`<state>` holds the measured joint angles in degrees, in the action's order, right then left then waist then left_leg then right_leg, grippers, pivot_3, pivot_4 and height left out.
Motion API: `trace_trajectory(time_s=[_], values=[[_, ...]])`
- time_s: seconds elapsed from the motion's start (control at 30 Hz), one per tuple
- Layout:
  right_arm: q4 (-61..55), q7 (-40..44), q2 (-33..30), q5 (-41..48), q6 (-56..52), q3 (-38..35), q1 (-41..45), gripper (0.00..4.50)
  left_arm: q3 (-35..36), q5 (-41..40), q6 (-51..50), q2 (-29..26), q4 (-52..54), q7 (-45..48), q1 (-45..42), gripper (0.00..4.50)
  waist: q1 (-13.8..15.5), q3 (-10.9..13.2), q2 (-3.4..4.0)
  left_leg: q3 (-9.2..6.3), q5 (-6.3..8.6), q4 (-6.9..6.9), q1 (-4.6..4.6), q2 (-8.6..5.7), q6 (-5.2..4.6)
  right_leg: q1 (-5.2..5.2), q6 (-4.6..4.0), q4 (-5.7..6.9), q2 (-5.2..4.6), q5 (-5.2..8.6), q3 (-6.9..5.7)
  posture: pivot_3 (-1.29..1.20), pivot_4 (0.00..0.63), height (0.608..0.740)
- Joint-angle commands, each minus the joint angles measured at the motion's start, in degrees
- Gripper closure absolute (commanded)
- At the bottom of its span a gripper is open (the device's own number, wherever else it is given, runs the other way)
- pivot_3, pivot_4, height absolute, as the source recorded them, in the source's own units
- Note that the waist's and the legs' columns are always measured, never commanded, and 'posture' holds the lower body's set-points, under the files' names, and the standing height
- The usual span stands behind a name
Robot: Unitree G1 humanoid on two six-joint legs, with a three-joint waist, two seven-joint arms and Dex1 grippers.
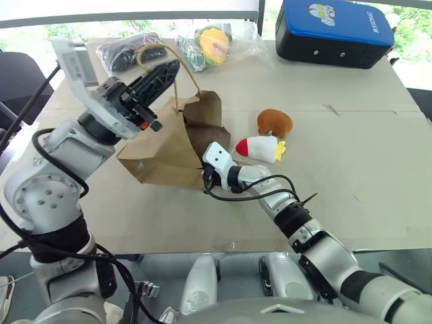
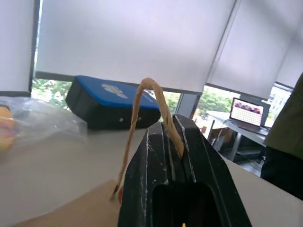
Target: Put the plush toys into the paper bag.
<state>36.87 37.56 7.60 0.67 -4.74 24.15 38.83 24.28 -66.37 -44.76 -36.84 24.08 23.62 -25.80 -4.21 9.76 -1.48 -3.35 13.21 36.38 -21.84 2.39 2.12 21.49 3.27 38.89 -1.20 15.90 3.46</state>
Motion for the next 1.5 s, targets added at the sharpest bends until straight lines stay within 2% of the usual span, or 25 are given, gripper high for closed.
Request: trace_trajectory(time_s=[0.03, 0.17, 0.2, 0.27, 0.37, 0.43, 0.57, 0.67, 0.73, 0.83, 0.93, 1.03, 1.17, 1.23, 1.4, 1.5], values=[[3.72, -0.61, 0.91, -1.02, -3.54, -0.43, -0.99, 4.44, 2.75, 2.44, 2.76, -1.61, 1.65, 0.38, 2.39, 4.5, 0.02, 0.0, 0.01, 0.01, 0.0, 0.0, 0.0, 0.0, 0.0, 0.0, 0.0, 0.01, 0.0, 0.0, 0.02, 0.0, 0.15, 0.74], [0.51, 0.05, 0.06, -0.89, -1.27, -0.98, -1.41, 4.44, 1.79, 8.88, 8.96, -0.5, 2.49, 3.58, 7.31, 4.5, 0.16, 0.01, 0.01, 0.03, 0.0, 0.0, -0.04, 0.0, 0.0, 0.03, 0.0, -0.01, 0.0, 0.0, 0.04, 0.0, 0.15, 0.74], [-1.93, 1.15, -0.32, 0.65, -1.38, -2.16, -1.69, 4.21, 1.02, 10.71, 10.0, -0.88, 2.75, 4.93, 9.02, 4.5, 0.18, 0.01, 0.01, 0.04, 0.0, 0.0, -0.05, 0.0, 0.01, 0.05, 0.0, -0.01, 0.0, 0.0, 0.05, 0.0, 0.15, 0.74], [-7.08, 3.54, -1.86, 1.77, -1.51, -2.62, -2.4, 3.57, -0.21, 12.88, 11.68, -1.16, 3.05, 7.36, 11.38, 4.5, 0.34, 0.06, 0.08, 0.04, 0.0, -0.01, -0.14, 0.0, 0.01, 0.14, -0.01, -0.02, 0.0, 0.0, 0.05, 0.0, 0.15, 0.74], [-21.04, 3.73, -5.47, 2.73, -4.9, -3.79, -5.18, 2.05, -1.34, 14.6, 13.73, 0.04, 1.75, 9.47, 12.82, 4.5, 1.23, 0.11, 0.08, -0.02, 0.0, 0.01, -0.46, 0.0, 0.02, 0.35, -0.01, -0.08, -0.03, 0.0, -0.04, 0.0, 0.15, 0.74], [-33.27, 6.21, -9.15, 6.14, -12.59, -4.52, -7.2, 1.27, -1.96, 15.27, 14.8, 1.14, 0.77, 9.86, 12.53, 4.5, 1.87, 0.12, 0.09, -0.04, 0.0, 0.11, -1.0, -0.02, 0.03, 0.8, 0.0, -0.07, -0.1, -0.02, -0.13, 0.0, 0.15, 0.74], [-52.85, 6.01, -17.62, 9.62, -26.86, -8.22, -8.04, 1.27, -2.64, 15.64, 15.86, 2.77, -0.76, 10.73, 11.75, 4.5, 1.99, 0.13, 0.07, -0.01, 0.0, 0.09, -1.18, -0.06, 0.03, 0.97, 0.01, -0.06, -0.17, -0.02, -0.14, 0.0, 0.15, 0.74], [-60.37, 5.01, -23.47, 11.78, -35.92, -12.22, -7.56, 1.27, -2.7, 15.52, 16.0, 3.29, -1.81, 11.29, 11.09, 4.5, 2.0, 0.13, 0.07, -0.03, 0.0, 0.08, -1.18, -0.06, 0.02, 0.96, 0.01, -0.06, -0.17, -0.01, -0.16, 0.0, 0.15, 0.74], [-58.99, 3.94, -28.7, 8.48, -37.35, -12.49, -6.89, 1.27, -2.75, 14.82, 15.64, 3.29, -2.36, 12.03, 10.63, 4.5, 1.95, 0.12, 0.05, 0.0, 0.0, 0.08, -1.17, -0.07, 0.02, 0.96, 0.01, -0.08, -0.16, -0.01, -0.14, 0.0, 0.15, 0.74], [-57.01, 2.7, -31.44, 7.24, -37.77, -11.97, -6.38, 1.27, -2.76, 14.67, 15.53, 3.27, -2.72, 12.6, 10.35, 4.5, 1.79, 0.13, 0.03, 0.03, 0.0, 0.07, -1.17, -0.07, 0.02, 0.96, 0.01, -0.09, -0.16, 0.0, -0.12, 0.0, 0.15, 0.74], [-42.55, 3.16, -34.26, 1.13, -33.67, -6.34, -3.5, 1.27, -3.3, 15.33, 15.46, 2.63, -4.08, 13.77, 9.05, 4.5, 1.59, 0.14, 0.02, 0.07, 0.0, 0.03, -1.15, -0.07, 0.01, 1.01, 0.01, -0.07, -0.13, 0.0, -0.03, 0.0, 0.15, 0.74], [-34.71, 4.71, -35.67, -2.47, -27.94, -2.12, -2.37, 2.01, -3.79, 15.66, 15.36, 2.4, -4.6, 14.42, 8.43, 4.5, 1.79, 0.15, 0.01, 0.13, 0.0, 0.05, -1.15, -0.07, 0.01, 1.01, 0.01, -0.08, -0.13, -0.01, 0.01, 0.0, 0.15, 0.74], [-34.87, 5.84, -36.87, -2.86, -25.05, -3.19, -2.58, 3.78, -4.08, 15.28, 15.04, 2.44, -4.54, 14.93, 8.19, 4.5, 1.81, 0.13, -0.03, 0.13, 0.0, 0.05, -1.17, -0.07, 0.01, 1.01, 0.02, -0.12, -0.14, 0.0, 0.01, 0.0, 0.15, 0.74], [-37.91, 6.35, -38.34, -1.8, -24.78, -5.49, -3.72, 4.46, -4.16, 14.97, 14.84, 2.56, -4.56, 15.1, 8.16, 4.5, 1.85, 0.13, -0.03, 0.14, 0.0, 0.05, -1.17, -0.07, 0.01, 1.0, 0.02, -0.12, -0.15, -0.01, 0.02, 0.0, 0.15, 0.74], [-51.9, 7.46, -40.3, 7.75, -31.16, -17.53, -5.0, 4.46, -4.76, 14.09, 13.95, 3.4, -4.37, 15.14, 7.76, 4.5, 2.18, 0.25, -0.01, 0.11, 0.0, 0.09, -1.33, -0.08, 0.01, 1.1, 0.02, -0.12, -0.18, -0.01, -0.03, 0.0, 0.15, 0.74], [-58.1, 8.32, -42.2, 11.43, -34.82, -21.1, -3.53, 4.46, -5.38, 14.03, 13.74, 4.14, -4.62, 14.99, 7.09, 4.5, 2.0, 0.26, 0.01, 0.05, 0.0, 0.12, -1.43, -0.08, 0.01, 1.18, 0.03, -0.11, -0.17, -0.01, -0.08, 0.0, 0.15, 0.74]])
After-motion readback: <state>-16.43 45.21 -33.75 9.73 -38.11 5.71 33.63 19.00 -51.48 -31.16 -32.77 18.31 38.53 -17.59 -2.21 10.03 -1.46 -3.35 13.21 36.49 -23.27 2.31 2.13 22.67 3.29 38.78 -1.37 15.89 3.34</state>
